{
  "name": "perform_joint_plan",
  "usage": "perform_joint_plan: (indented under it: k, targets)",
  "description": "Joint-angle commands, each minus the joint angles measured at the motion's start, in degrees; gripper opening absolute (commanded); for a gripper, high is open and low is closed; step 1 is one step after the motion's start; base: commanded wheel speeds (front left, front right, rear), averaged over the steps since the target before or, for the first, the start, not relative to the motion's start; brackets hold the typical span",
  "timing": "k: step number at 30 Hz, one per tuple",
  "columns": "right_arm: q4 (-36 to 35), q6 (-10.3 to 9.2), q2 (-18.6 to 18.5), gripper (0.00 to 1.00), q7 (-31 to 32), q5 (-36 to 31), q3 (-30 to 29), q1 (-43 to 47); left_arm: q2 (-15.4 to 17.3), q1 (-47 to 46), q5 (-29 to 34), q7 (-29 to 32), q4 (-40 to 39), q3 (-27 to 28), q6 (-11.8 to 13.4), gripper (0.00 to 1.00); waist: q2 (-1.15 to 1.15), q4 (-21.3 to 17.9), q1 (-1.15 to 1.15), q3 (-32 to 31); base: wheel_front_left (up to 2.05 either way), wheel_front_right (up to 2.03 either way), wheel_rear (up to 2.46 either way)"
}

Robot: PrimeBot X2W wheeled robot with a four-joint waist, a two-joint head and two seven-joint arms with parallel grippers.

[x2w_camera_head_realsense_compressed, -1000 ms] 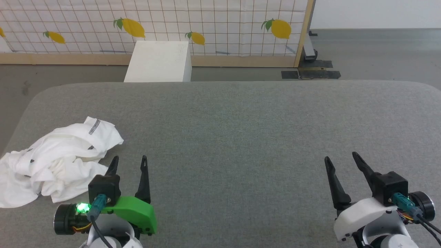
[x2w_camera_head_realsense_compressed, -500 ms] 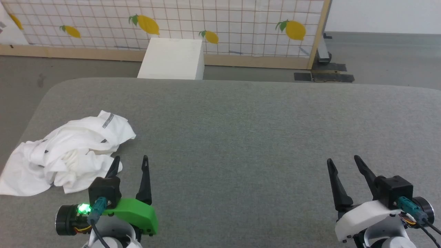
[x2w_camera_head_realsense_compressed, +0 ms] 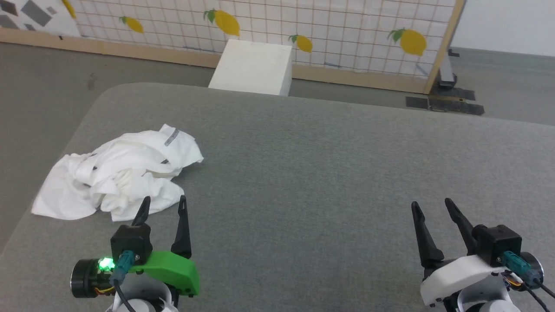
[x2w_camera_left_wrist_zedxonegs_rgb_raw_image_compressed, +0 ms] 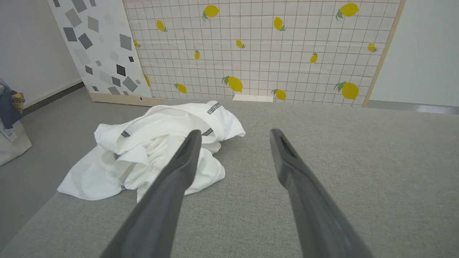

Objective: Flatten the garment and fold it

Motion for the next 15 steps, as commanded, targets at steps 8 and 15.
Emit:
perform_joint_plan:
  k: [8, 15]
  targets:
    - [1.2, -0.03, 0.0, 1.0, -1.5, 1.5, 0.2, 0.8, -0.1, 1.0, -1.1, -1.5, 0.5, -0.4, 0.6, 1.0, 0.0, 4.0, -0.01, 0.1, 0.0, 0.0, 0.0]
    - [2.1, -0.04, 0.0, 1.0, -2.3, 2.3, 0.4, 1.0, -0.1, 1.2, -1.5, -2.3, 0.7, -0.6, 0.9, 1.0, 0.0, 6.6, -0.01, 0.2, 0.0, 0.0, 0.0]
